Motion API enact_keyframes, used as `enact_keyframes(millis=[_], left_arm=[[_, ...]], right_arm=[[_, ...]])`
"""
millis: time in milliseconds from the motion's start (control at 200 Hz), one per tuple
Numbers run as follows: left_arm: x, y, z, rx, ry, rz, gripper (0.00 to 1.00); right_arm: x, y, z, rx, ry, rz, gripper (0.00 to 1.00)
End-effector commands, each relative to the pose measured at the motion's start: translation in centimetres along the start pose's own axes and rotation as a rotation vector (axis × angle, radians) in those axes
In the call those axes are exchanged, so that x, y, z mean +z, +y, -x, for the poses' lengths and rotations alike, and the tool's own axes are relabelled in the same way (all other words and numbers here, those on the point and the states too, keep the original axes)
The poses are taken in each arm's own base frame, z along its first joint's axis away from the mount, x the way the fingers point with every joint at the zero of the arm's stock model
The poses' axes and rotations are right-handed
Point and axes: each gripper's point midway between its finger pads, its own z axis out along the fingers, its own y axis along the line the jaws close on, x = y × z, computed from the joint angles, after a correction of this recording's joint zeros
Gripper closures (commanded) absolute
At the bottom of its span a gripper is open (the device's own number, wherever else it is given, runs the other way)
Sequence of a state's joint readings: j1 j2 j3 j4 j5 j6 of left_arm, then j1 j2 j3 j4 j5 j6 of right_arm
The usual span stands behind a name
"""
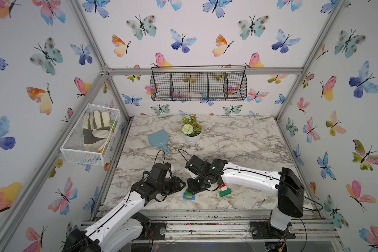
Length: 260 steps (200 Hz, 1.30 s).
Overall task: Assemble the number 1 with lego
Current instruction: Adjust the lego brick at the center of the board.
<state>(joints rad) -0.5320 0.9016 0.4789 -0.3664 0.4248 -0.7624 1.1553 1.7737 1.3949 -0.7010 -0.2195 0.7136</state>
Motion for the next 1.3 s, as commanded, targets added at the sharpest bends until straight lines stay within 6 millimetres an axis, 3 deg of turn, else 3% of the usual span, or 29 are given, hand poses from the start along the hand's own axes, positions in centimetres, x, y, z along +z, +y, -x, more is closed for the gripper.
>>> enact_keyframes(millis=[0,531,1071,1297], left_arm=[[0.2,-0.2,-0.8,0.004,0.041,-0.027,0.58],[0.5,-0.2,-2.7,-0.003,0.119,-0.081,0.61],[1.9,2.5,-4.4,-0.031,0.17,-0.023,0.68],[2.1,3.1,-4.6,-0.031,0.179,0.002,0.69]], right_arm=[[0.4,-0.7,0.5,-0.015,-0.004,-0.049,0.7],[2.3,-1.1,0.5,-0.017,0.018,-0.062,0.71],[5.3,-4.9,-3.6,0.013,0.145,-0.139,0.76],[5.7,-4.6,-3.7,0.004,0.153,-0.122,0.76]])
